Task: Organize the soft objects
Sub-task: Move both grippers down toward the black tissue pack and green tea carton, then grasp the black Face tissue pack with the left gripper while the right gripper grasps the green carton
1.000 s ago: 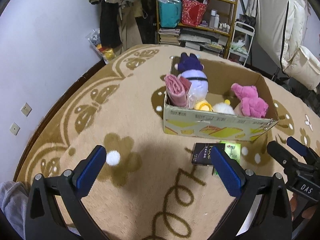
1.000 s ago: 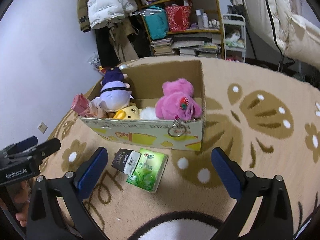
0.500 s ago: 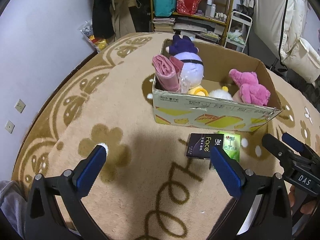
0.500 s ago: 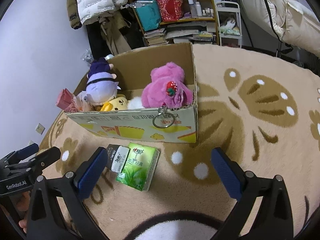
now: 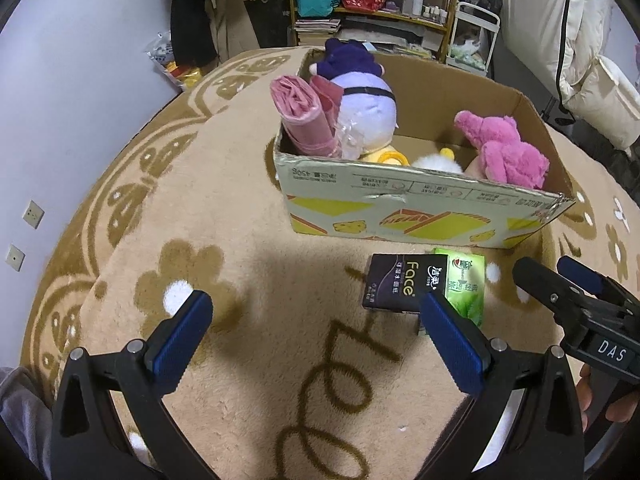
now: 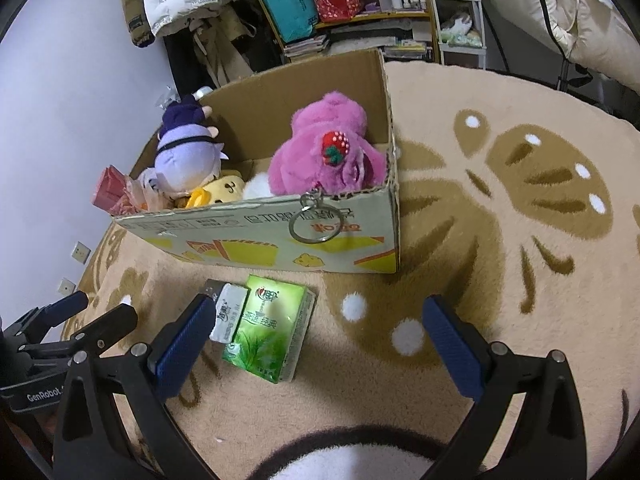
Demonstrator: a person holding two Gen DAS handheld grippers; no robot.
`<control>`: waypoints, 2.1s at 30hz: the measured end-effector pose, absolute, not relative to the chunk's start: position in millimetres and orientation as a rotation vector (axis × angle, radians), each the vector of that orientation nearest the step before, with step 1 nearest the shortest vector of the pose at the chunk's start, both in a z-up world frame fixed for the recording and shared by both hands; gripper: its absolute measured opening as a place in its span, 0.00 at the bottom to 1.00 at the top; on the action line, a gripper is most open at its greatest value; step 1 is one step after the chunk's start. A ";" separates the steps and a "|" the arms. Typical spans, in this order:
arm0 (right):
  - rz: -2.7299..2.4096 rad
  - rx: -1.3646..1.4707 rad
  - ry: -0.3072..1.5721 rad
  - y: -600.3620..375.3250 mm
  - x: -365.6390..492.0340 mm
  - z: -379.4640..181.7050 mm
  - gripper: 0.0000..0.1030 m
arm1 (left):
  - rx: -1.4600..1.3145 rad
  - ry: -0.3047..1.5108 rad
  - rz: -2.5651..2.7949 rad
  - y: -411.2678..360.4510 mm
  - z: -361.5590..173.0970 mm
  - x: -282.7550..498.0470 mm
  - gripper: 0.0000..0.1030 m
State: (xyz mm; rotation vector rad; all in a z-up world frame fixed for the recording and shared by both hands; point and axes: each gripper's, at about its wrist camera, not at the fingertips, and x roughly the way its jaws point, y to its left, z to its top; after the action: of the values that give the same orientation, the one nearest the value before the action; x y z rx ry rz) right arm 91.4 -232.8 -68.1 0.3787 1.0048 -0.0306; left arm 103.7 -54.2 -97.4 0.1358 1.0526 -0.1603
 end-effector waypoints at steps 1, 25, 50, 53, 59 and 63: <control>-0.031 0.380 1.012 -233.0 92.5 -69.9 1.00 | 0.137 1.059 -0.162 -55.5 -99.7 104.6 1.00; 0.052 0.492 1.115 -236.5 125.5 -98.7 0.97 | 0.168 1.153 -0.276 -91.2 -136.4 123.7 1.00; 0.060 0.539 1.191 -232.6 143.1 -118.2 0.86 | -0.006 1.259 -0.270 -63.5 -175.8 156.3 0.93; 0.060 0.539 1.193 -241.6 141.7 -116.3 0.86 | 0.013 1.266 -0.265 -63.9 -178.1 157.6 0.93; 0.061 0.534 1.195 -244.9 142.1 -116.3 0.86 | 0.112 1.280 -0.260 -82.3 -184.6 159.4 0.93; 0.062 0.528 1.198 -239.7 142.5 -118.8 0.86 | 0.119 1.277 -0.242 -86.5 -185.8 163.3 0.93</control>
State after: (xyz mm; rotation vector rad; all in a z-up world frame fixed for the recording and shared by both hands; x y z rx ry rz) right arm 142.5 -239.7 -118.8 0.5284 1.1978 0.0621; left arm 163.3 -86.5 -185.8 0.1187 1.2771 -0.2416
